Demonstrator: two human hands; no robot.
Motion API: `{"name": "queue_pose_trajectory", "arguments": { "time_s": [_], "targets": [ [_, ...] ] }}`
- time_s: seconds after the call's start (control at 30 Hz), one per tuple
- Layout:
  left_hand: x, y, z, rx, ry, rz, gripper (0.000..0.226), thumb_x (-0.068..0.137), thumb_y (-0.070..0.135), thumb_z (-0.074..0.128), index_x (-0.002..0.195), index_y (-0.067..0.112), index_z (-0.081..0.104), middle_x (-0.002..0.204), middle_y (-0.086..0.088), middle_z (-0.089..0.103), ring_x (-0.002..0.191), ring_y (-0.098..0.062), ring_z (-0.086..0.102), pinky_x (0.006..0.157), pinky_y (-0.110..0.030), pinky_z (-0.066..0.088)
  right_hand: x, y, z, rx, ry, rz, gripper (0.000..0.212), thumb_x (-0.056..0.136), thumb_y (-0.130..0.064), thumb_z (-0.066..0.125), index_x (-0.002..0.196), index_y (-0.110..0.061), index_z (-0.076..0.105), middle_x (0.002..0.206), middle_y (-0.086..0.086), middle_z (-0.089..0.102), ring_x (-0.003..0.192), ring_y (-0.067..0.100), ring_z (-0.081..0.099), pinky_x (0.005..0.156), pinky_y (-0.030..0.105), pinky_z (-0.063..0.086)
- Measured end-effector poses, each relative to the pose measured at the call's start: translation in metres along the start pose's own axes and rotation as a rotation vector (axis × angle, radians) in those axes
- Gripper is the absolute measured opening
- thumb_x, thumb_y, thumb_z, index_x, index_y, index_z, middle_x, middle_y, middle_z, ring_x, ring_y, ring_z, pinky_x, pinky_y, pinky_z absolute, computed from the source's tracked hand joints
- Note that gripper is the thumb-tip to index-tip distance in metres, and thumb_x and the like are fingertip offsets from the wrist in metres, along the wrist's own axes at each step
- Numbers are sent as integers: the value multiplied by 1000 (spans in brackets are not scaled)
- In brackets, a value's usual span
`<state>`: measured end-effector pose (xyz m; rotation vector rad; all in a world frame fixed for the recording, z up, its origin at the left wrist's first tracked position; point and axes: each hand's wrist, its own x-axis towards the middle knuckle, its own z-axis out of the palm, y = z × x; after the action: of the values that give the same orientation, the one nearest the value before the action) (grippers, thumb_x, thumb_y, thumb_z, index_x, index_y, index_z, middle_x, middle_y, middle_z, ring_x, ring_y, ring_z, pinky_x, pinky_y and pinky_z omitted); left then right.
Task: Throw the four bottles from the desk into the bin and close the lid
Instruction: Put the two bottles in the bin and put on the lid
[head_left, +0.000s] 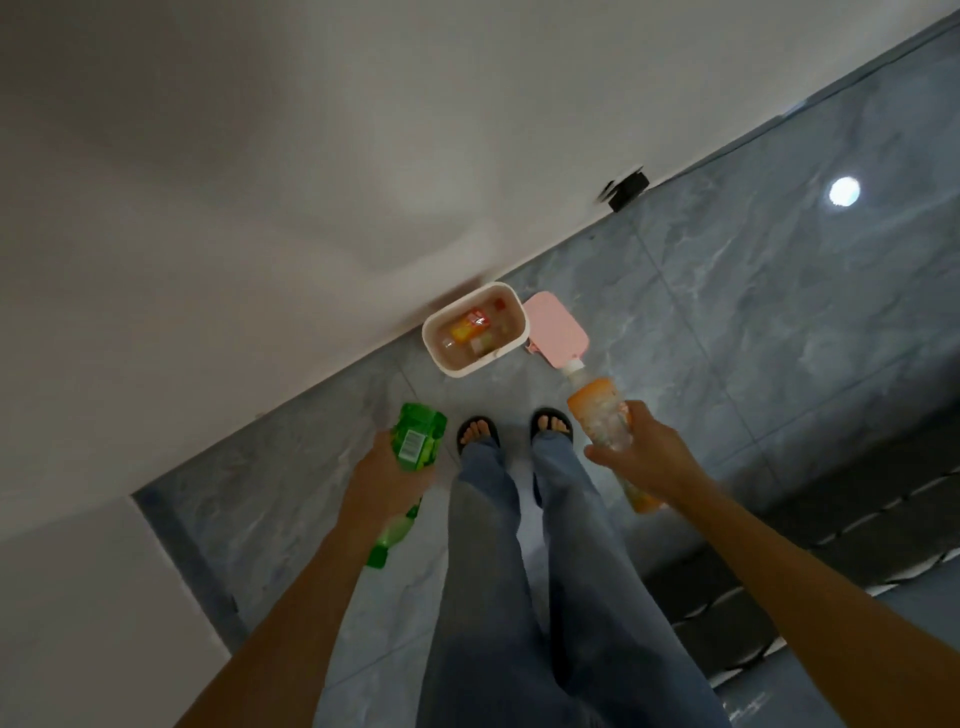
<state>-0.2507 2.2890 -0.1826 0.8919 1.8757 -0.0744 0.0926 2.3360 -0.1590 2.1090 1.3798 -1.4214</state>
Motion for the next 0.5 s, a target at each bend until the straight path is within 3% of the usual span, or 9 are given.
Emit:
{"name": "queue_pose_trajectory", "arguments": {
  "time_s": [0.1,0.2,0.37,0.43,0.5],
  "targets": [
    [49,21,11,-60,55,55,50,76,40,81,107,37,41,84,12,58,75,-12,64,59,-25,45,52,-21,6,-33,-7,-66,77,76,-59,71,136,-24,37,114,0,60,109,27,63,82,34,47],
    [105,32,30,-142,123,96,54,69,49,78,106,44,39,85,15,61,74,-1,62,56,-22,44,121,-39,19,-150,0,-186,74,84,-59,63,139,-20,34,122,6,59,111,30,63,92,43,51],
    [214,34,67,-220,194,161,70,60,74,67,117,43,41,92,21,60,81,1,62,62,-26,49,253,-68,64,-395,103,-488,75,82,-48,69,141,-20,31,120,8,60,85,23,60,69,33,44],
    [255,33,77,-227,198,182,66,64,68,69,117,41,41,94,18,62,80,0,63,59,-25,48,300,-80,85,-513,134,-571,78,81,-43,69,143,-21,27,117,11,60,81,28,62,66,36,50],
    [290,32,83,-208,211,220,60,68,60,72,115,40,41,94,16,63,77,2,62,56,-23,45,340,-86,107,-643,159,-664,75,83,-42,65,145,-23,27,124,13,57,91,35,65,75,45,57]
  ]
}}
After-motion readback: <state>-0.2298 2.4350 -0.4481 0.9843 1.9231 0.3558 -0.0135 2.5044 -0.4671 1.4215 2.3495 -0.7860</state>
